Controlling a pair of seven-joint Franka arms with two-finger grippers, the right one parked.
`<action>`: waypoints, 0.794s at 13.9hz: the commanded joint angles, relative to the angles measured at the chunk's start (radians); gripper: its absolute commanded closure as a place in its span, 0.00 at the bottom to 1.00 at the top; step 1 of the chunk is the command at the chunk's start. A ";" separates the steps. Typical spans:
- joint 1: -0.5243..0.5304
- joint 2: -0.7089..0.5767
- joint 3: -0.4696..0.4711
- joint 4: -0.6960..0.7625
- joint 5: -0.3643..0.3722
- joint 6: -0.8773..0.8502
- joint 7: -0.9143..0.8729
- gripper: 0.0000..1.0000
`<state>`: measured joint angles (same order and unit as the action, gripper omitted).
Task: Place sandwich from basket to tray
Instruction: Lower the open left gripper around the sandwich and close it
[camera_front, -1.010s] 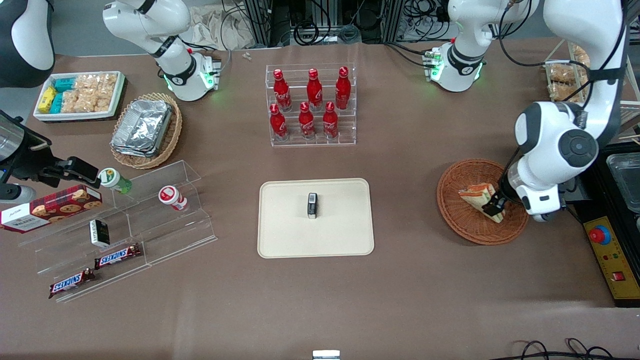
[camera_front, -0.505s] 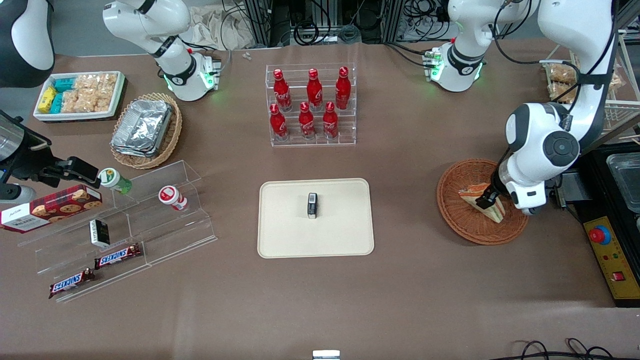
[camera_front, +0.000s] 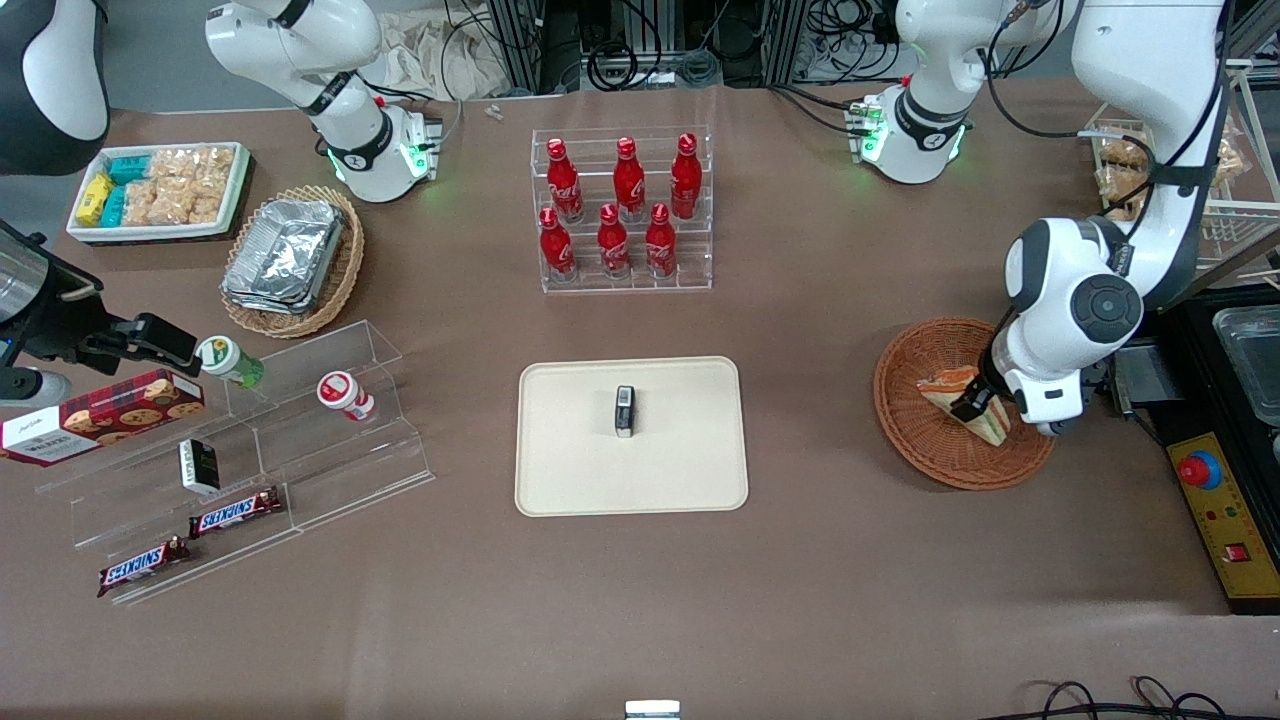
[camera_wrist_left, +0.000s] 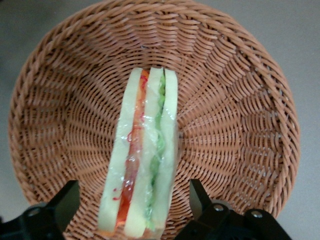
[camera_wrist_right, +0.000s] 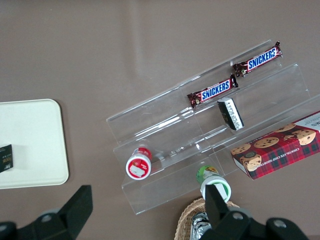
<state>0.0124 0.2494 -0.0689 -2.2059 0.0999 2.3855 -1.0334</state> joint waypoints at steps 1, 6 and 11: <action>0.003 0.024 -0.002 -0.018 0.034 0.080 -0.034 0.54; -0.003 0.011 -0.003 0.031 0.020 0.063 -0.062 1.00; -0.009 -0.058 -0.034 0.292 0.020 -0.412 -0.015 1.00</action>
<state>0.0077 0.2333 -0.0796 -2.0320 0.1006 2.1540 -1.0492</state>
